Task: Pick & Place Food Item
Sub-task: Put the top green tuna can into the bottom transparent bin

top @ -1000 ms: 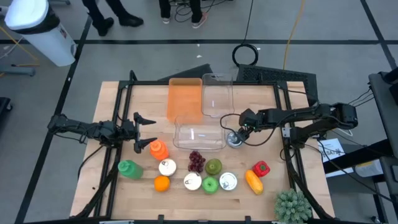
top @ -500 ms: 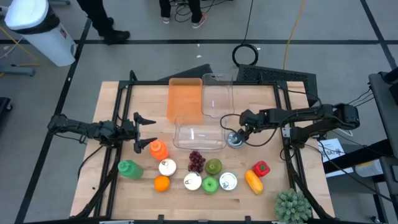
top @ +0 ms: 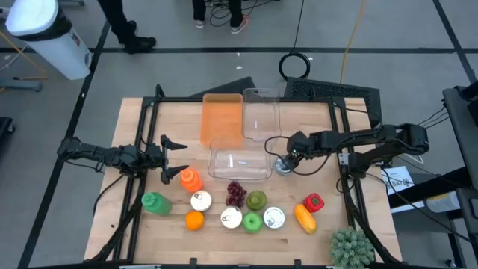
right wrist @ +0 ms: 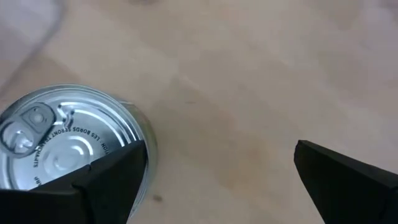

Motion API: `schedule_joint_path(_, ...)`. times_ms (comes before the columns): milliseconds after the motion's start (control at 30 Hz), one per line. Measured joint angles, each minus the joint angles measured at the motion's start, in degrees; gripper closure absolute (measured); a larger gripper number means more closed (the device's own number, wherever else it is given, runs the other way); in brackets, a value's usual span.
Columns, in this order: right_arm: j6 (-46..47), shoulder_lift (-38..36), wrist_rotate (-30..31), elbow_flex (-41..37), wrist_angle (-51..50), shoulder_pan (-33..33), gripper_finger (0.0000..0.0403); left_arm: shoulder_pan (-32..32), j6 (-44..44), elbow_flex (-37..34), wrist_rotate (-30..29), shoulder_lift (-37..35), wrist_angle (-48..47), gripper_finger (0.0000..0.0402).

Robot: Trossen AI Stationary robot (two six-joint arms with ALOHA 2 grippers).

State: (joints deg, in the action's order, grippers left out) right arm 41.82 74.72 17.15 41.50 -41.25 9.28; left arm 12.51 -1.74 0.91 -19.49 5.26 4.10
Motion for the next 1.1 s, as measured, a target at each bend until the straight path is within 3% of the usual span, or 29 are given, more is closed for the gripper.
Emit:
schedule_joint_path(167,4.10,-0.02,4.43,0.02,-4.46,0.00,0.0011,0.00,0.00,0.00,0.00,-0.01,0.00,0.0009)
schedule_joint_path(633,14.95,0.46,5.13,0.00,-17.31,0.02,0.0011,0.00,0.00,0.00,0.00,0.00,0.00,0.0009)
schedule_joint_path(933,14.18,0.50,-4.39,-0.07,-17.24,0.02,0.0011,0.00,0.00,0.00,0.00,-0.01,0.00,0.0009)
schedule_joint_path(1100,7.68,-1.53,1.02,-0.22,-12.05,-0.76,0.0011,0.00,-0.02,0.00,0.00,-0.02,0.00,0.0009)
